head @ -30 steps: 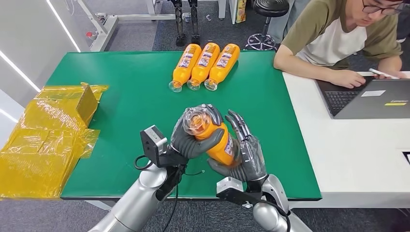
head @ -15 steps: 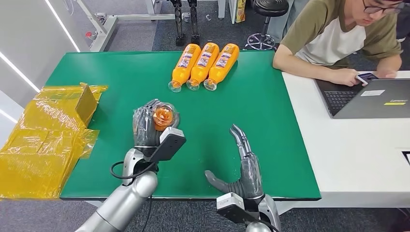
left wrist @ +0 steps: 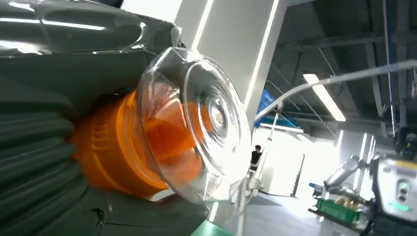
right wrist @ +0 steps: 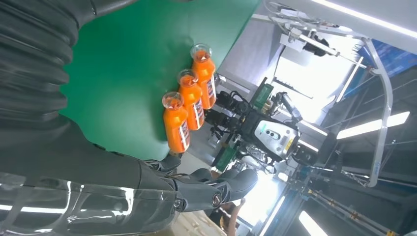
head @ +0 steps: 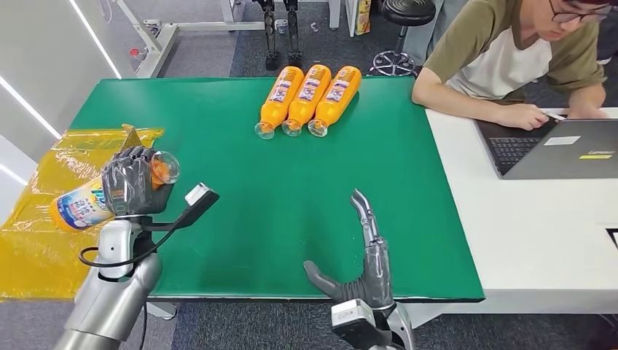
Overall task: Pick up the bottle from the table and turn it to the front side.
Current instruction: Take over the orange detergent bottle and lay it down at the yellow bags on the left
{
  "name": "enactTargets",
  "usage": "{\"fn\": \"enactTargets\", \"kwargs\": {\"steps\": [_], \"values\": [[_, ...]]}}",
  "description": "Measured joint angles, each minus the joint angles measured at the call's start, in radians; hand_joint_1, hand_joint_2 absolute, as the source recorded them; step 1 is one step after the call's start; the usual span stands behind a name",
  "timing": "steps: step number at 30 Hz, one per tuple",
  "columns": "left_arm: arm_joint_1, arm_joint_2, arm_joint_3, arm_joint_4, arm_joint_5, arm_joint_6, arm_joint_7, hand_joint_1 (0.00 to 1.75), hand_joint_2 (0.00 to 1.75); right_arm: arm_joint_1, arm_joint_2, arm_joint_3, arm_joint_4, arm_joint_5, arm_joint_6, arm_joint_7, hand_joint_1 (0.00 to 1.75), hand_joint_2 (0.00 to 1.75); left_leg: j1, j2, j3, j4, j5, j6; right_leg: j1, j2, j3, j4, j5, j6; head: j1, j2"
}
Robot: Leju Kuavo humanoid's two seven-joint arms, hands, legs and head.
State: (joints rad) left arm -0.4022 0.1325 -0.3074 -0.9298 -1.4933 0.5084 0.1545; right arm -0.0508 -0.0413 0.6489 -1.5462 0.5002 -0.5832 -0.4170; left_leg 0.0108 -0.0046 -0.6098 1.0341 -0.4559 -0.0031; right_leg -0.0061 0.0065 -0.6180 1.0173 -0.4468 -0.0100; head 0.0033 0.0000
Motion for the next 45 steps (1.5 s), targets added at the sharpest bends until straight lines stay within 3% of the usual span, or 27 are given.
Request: {"fn": "enactTargets", "kwargs": {"steps": [6,12,22,27,28,31,32,35,36,39,45], "values": [[-0.111,0.070,0.003,0.208,-0.054,-0.156,-0.085,1.75,1.75,-0.013,0.008,-0.001,0.000,-0.031,0.018,-0.015,0.00,1.75,0.000,0.001,0.000,0.000,0.001,-0.001,0.000,0.001,0.000,0.000,0.001,-0.001,0.000,0.000],[-0.193,0.140,-0.017,0.395,-0.047,-0.302,-0.258,1.75,1.75,-0.017,0.009,-0.006,-0.005,-0.050,0.026,-0.025,0.00,1.75,0.000,0.003,0.000,0.000,0.001,-0.002,0.000,0.003,-0.002,0.001,0.001,-0.001,0.000,0.000],[-0.242,0.183,-0.024,0.528,0.000,-0.437,-0.335,1.75,1.75,-0.005,0.010,-0.022,-0.033,-0.048,0.026,-0.023,0.00,1.75,0.000,0.004,0.000,0.000,0.001,-0.002,0.000,0.004,-0.002,0.001,0.001,-0.002,0.000,0.000],[-0.242,0.187,-0.035,0.550,0.015,-0.436,-0.381,1.37,1.75,-0.004,0.011,-0.027,-0.035,-0.048,0.035,-0.024,0.00,1.75,0.000,0.003,0.000,0.000,0.001,-0.002,0.000,0.004,-0.002,0.000,0.001,-0.002,0.000,0.000],[-0.242,0.185,-0.038,0.553,0.019,-0.426,-0.383,1.22,1.75,-0.004,0.012,-0.028,-0.035,-0.047,0.037,-0.025,0.00,1.75,0.000,0.003,0.000,0.000,0.001,-0.002,0.000,0.004,-0.002,0.000,0.001,-0.002,0.000,0.000],[-0.242,0.174,-0.041,0.560,0.033,-0.400,-0.384,0.45,1.75,-0.003,0.017,-0.031,-0.040,-0.044,0.042,-0.024,0.00,1.75,0.000,0.003,0.000,0.000,0.001,-0.002,0.000,0.004,-0.002,0.000,0.001,-0.002,0.000,0.000],[-0.242,0.169,-0.041,0.562,0.037,-0.397,-0.384,0.45,1.75,-0.003,0.018,-0.032,-0.041,-0.042,0.043,-0.024,0.00,1.75,0.000,0.003,0.000,0.000,0.001,-0.002,0.000,0.004,-0.002,0.000,0.001,-0.002,0.000,0.000],[-0.242,0.146,-0.042,0.569,0.051,-0.398,-0.382,1.12,1.75,-0.002,0.023,-0.033,-0.043,-0.032,0.046,-0.023,0.00,1.75,0.000,0.003,0.000,0.000,0.001,-0.002,0.000,0.004,-0.002,0.000,0.001,-0.002,0.000,0.000],[-0.242,0.137,-0.042,0.571,0.058,-0.400,-0.381,1.09,1.75,-0.002,0.024,-0.033,-0.044,-0.030,0.048,-0.023,0.00,1.75,0.000,0.003,0.000,0.000,0.001,-0.002,0.000,0.004,-0.002,0.000,0.001,-0.002,0.000,0.000],[-0.242,0.110,-0.042,0.577,0.080,-0.411,-0.388,0.57,1.75,-0.002,0.029,-0.033,-0.044,-0.029,0.050,-0.020,0.00,1.75,0.000,0.003,0.000,0.000,0.001,-0.002,0.000,0.004,-0.002,0.000,0.001,-0.002,0.000,0.000],[-0.242,0.071,-0.042,0.585,0.117,-0.446,-0.421,0.17,1.75,-0.002,0.029,-0.037,-0.044,-0.029,0.049,-0.017,0.00,1.75,0.000,0.003,0.000,0.000,0.001,-0.002,0.000,0.003,-0.002,0.000,0.002,-0.002,0.000,0.000]]}}
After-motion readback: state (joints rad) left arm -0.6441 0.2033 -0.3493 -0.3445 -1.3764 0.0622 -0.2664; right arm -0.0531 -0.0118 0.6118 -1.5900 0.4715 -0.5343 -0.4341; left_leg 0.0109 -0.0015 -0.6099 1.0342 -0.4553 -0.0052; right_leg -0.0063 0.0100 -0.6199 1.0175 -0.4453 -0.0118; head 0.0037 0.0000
